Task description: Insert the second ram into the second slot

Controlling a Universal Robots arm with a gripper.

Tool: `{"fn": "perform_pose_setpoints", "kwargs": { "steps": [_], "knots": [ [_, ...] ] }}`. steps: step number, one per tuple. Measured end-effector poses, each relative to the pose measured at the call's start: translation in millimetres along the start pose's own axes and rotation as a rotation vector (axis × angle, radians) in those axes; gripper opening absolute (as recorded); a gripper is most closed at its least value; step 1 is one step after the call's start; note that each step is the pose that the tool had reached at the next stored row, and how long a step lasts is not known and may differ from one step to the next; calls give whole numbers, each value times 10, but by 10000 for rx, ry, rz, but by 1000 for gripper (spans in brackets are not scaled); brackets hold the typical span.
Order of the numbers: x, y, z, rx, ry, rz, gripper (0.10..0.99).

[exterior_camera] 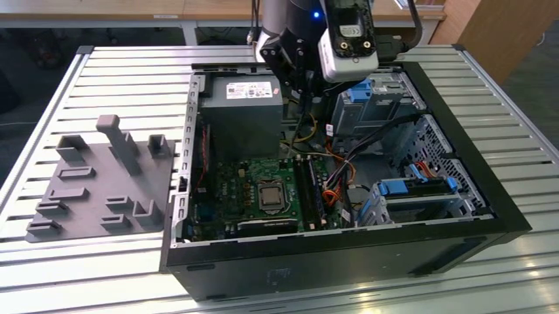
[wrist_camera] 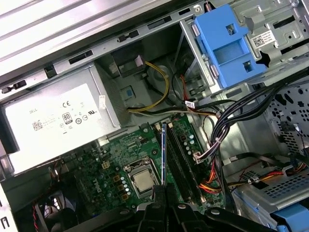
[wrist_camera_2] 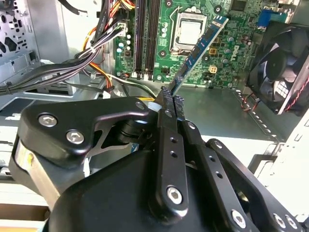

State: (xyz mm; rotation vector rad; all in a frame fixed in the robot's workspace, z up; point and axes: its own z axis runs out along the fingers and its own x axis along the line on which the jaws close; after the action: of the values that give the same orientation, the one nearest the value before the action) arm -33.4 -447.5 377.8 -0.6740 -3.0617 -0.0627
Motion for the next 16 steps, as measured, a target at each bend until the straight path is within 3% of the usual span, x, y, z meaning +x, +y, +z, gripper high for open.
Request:
{"fn": "perform_pose_setpoints", "kwargs": {
  "steps": [7, 16],
  "knots": [
    [0, 0, 3, 10, 36, -944, 125],
    [-3, -7, 9, 12, 44, -1125, 125]
  ]
}}
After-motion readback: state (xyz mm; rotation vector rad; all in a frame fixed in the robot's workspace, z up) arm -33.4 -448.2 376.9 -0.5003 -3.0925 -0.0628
